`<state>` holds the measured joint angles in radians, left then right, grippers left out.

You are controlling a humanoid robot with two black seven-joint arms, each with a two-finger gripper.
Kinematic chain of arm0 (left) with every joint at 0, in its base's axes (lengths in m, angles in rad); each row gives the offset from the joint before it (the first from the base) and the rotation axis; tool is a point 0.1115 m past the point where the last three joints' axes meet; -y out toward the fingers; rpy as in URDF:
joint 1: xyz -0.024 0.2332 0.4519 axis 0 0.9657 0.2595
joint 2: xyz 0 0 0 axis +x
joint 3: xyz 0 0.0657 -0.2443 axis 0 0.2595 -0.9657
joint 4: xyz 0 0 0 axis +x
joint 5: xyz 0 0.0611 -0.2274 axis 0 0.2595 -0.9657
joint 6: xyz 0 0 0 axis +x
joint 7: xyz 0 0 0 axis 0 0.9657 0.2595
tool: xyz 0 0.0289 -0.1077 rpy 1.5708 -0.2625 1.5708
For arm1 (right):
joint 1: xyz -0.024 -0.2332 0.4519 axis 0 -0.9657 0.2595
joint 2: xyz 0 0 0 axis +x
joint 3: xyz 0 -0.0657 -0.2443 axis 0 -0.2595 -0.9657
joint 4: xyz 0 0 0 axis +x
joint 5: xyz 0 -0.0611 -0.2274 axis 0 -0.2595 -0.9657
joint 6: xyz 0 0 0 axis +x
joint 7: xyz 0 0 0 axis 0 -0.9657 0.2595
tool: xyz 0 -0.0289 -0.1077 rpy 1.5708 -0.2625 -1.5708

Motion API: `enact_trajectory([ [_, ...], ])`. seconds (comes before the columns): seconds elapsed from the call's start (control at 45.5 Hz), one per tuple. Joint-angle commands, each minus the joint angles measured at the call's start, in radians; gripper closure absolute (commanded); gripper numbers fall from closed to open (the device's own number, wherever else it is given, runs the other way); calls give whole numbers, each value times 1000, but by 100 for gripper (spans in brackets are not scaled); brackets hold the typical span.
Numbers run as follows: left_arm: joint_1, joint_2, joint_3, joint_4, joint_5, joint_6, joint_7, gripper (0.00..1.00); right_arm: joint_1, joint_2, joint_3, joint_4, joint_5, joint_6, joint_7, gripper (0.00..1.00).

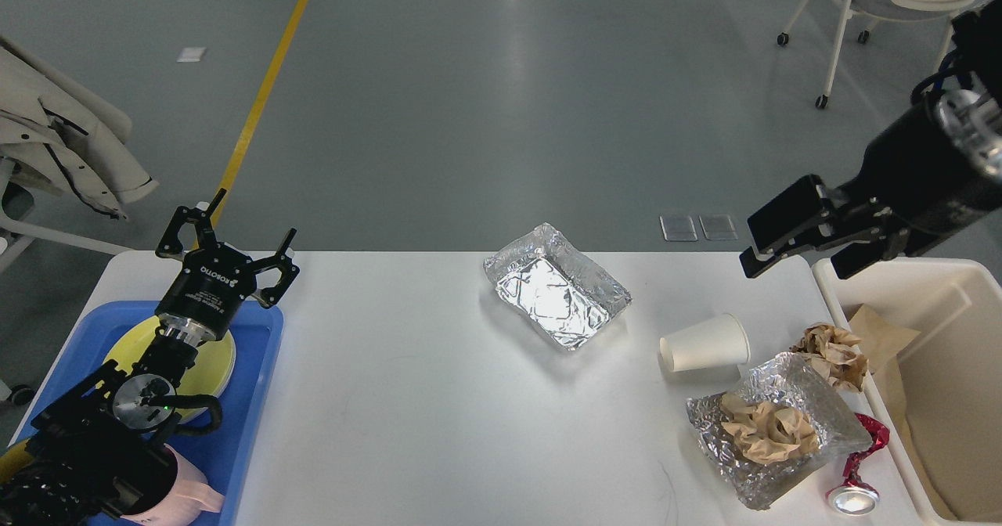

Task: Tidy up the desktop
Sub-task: 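Move the right gripper down and grasp the crumpled foil sheet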

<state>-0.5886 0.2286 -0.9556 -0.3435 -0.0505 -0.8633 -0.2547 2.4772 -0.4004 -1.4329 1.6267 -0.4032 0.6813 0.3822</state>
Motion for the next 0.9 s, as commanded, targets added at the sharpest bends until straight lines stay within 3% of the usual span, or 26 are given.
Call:
enact_trajectory([
  [0.0, 0, 0, 0, 0, 0, 0, 0, 0, -320, 35, -93, -51, 1, -284, -14, 0],
  [0.132, 0, 0, 0, 0, 0, -2, 0, 0, -601, 69, -155, -163, 33, -515, -40, 0],
  [0.351, 0, 0, 0, 0, 0, -2, 0, 0, -949, 84, -135, -413, 161, -681, -49, 0],
  [0.659, 0, 0, 0, 0, 0, -2, 0, 0, -1112, 95, -73, -539, 193, -704, -55, 0],
  [0.878, 0, 0, 0, 0, 0, -2, 0, 0, -1233, 97, -21, -668, 195, -750, -55, 9],
])
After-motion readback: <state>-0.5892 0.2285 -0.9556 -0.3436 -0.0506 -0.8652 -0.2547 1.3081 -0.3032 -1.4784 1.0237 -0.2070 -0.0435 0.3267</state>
